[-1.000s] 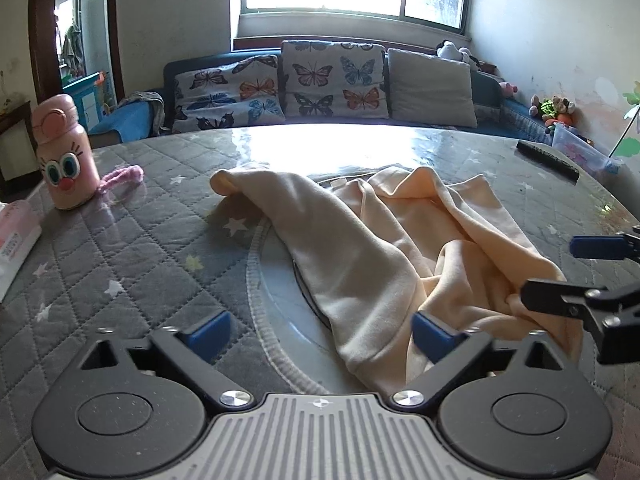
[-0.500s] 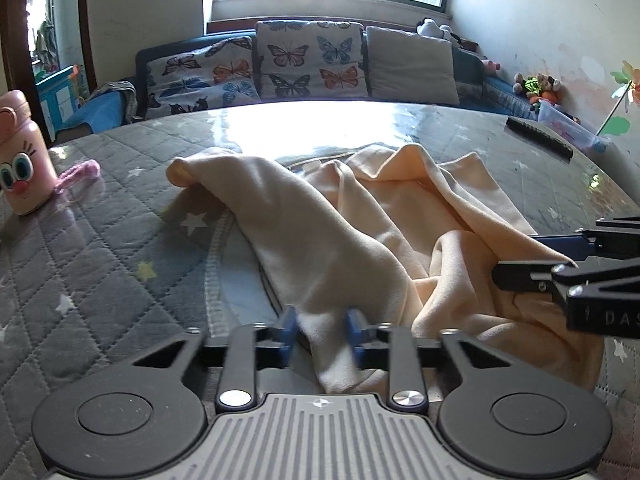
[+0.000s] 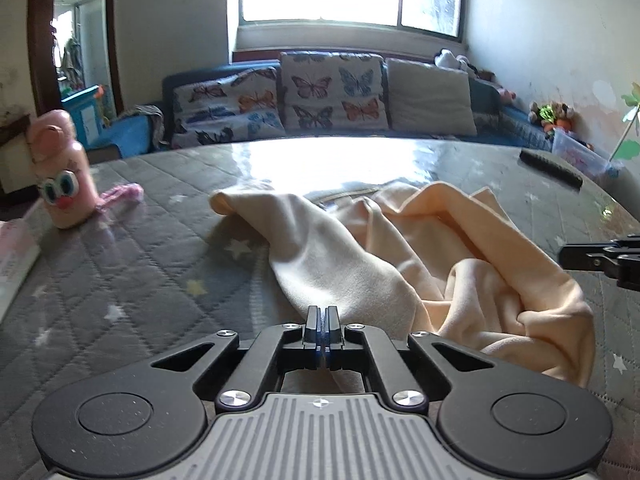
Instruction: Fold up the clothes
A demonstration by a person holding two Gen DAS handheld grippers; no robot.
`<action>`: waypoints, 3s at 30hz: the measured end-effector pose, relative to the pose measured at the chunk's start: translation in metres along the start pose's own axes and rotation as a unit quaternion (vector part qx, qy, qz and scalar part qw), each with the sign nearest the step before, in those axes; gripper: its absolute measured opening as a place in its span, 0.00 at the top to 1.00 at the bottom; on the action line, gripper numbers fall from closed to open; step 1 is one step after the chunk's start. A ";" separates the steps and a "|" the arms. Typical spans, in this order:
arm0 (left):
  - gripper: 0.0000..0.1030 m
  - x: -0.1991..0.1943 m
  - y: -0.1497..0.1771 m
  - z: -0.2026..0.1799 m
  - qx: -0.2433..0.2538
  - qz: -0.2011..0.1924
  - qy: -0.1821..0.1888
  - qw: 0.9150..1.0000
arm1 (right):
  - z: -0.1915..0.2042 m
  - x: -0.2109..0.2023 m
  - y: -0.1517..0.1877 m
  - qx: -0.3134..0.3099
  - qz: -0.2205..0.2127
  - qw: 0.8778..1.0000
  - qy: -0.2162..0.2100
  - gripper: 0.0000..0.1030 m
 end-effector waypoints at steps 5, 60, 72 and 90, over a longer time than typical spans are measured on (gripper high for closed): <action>0.99 -0.017 0.003 0.007 -0.006 -0.009 -0.009 1.000 | -0.006 -0.015 0.003 0.001 -0.005 1.000 0.004 0.97; 0.65 -0.092 0.037 0.054 -0.039 -0.014 -0.036 0.998 | 0.022 -0.029 0.002 -0.089 0.031 0.995 -0.033 0.68; 0.42 -0.016 0.008 0.097 -0.057 0.006 -0.111 0.992 | 0.063 0.070 -0.023 -0.141 0.060 0.987 -0.055 0.68; 0.87 0.033 0.004 0.118 -0.085 0.022 -0.119 0.989 | 0.031 0.087 -0.029 -0.120 0.041 0.992 -0.014 0.98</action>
Point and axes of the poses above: each gripper's, at about its wrist camera, not at the fingertips, and x roughly the way its jaws point, z to its left, y to its underside, the point moved 4 cm from there along x, roughly the way its jaws point, and after that the axes turned 2 degrees about -z, right-handed, at the moved point
